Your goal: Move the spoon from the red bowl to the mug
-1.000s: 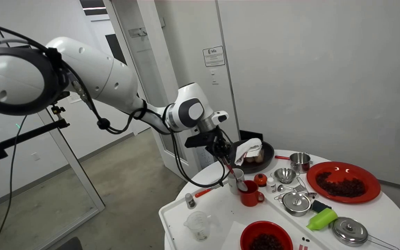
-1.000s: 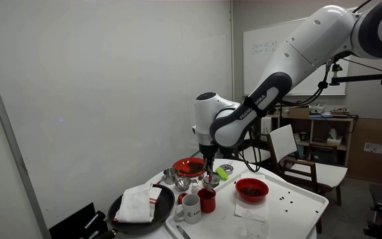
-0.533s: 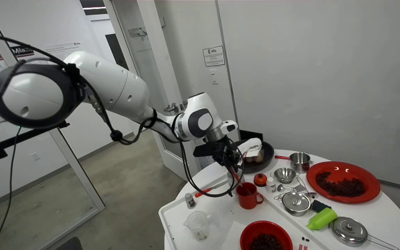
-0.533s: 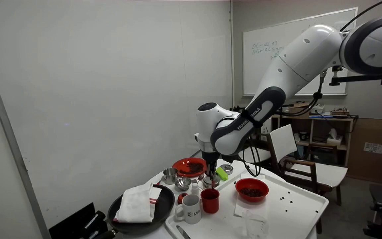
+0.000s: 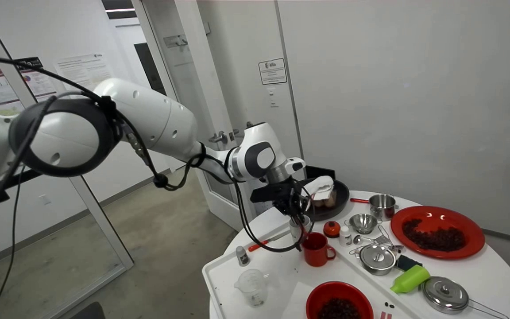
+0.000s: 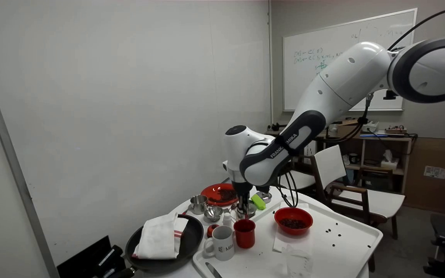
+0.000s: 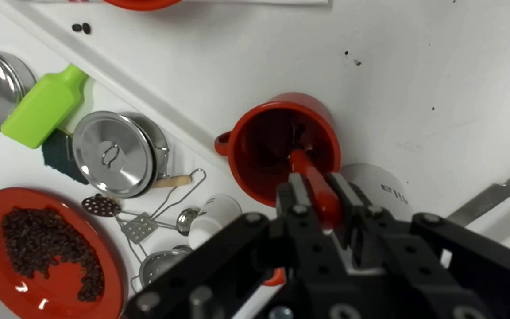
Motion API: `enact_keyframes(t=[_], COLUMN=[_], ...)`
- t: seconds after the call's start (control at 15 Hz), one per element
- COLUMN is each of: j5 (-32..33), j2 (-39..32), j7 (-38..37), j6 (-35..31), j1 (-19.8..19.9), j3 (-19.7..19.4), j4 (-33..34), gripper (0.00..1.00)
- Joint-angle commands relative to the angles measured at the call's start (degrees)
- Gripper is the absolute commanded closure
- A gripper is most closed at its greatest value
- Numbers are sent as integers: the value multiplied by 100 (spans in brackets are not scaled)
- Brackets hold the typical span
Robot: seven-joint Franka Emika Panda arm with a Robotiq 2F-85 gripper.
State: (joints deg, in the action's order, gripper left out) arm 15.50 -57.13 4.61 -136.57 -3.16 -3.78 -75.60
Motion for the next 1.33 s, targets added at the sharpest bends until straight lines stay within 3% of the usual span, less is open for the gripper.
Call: enact_keyframes(t=[0.0,0.4,0.47,0.6,1.07,1.27], j5=[2,96,93,87,35,27], j2=[-692,-1116,-1155,-1221,-1286,-1059], j7=[161,180,184,205,255,205], j6=[622,1172,1249,1340,1209,1091], j1=[-69,-155,-158,-151,-97,-97], j3=[-52,-135,-139,-138,-87,-87], j4=[893,1627,1722,1862,1924,1699], gripper=[91,88,59,53,2,0])
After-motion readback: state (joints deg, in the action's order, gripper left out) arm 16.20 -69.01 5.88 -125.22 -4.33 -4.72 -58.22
